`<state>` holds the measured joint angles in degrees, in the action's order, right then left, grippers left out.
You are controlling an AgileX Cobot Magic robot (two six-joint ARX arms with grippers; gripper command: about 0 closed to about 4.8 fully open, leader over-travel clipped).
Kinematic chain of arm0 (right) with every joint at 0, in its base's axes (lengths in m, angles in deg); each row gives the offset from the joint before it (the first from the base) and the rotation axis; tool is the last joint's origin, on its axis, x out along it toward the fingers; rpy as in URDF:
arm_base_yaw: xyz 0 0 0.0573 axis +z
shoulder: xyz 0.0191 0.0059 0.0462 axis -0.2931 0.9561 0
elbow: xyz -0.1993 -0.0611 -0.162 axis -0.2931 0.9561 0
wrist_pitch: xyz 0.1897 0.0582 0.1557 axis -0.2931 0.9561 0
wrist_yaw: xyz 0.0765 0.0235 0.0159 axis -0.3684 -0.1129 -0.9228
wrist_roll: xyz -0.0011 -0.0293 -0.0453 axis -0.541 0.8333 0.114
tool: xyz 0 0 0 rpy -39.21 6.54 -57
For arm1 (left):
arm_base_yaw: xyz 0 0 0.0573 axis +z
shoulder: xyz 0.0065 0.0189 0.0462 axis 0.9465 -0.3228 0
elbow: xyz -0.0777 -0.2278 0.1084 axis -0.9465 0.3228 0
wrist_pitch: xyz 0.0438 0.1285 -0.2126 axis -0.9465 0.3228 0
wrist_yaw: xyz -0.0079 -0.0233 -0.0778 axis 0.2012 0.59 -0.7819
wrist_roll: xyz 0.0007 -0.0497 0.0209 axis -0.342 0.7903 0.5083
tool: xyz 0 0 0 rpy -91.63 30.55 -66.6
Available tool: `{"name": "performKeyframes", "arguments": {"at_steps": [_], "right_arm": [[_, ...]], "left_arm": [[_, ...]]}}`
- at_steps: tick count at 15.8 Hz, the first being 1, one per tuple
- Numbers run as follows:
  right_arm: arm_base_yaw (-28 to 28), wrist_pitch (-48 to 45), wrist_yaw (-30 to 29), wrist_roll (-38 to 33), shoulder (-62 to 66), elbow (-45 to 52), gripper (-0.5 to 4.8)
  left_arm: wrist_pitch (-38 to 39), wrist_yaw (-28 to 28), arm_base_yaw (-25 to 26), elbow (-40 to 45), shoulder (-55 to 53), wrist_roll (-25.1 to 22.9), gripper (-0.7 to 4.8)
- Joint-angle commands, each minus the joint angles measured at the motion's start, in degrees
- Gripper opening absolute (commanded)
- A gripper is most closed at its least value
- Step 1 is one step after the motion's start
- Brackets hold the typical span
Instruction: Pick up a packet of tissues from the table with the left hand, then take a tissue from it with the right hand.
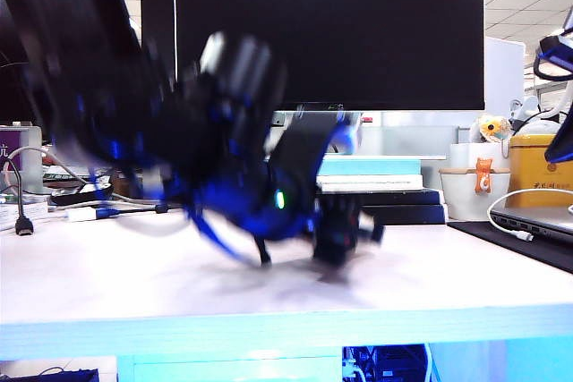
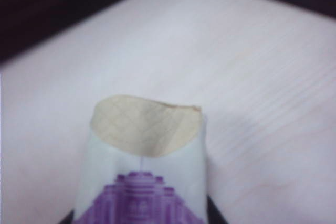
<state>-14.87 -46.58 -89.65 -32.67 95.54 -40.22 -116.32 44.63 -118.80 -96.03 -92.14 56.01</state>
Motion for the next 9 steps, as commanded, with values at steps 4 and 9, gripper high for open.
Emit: {"name": "performKeyframes", "arguments": {"at_steps": [4,9], "right_arm": [[0.0,-2.7,-18.0,-2.7,-0.2,-1.1,-0.06],[-0.1,-4.1,-34.4,-8.4,-0.2,-2.0,0.24]], "left_arm": [[12.4,-14.1,2.7,-0.1,12.0,-6.9,1.77],[20.9,-31.4,5.5,-0.1,19.6,-9.3,1.78]]}}
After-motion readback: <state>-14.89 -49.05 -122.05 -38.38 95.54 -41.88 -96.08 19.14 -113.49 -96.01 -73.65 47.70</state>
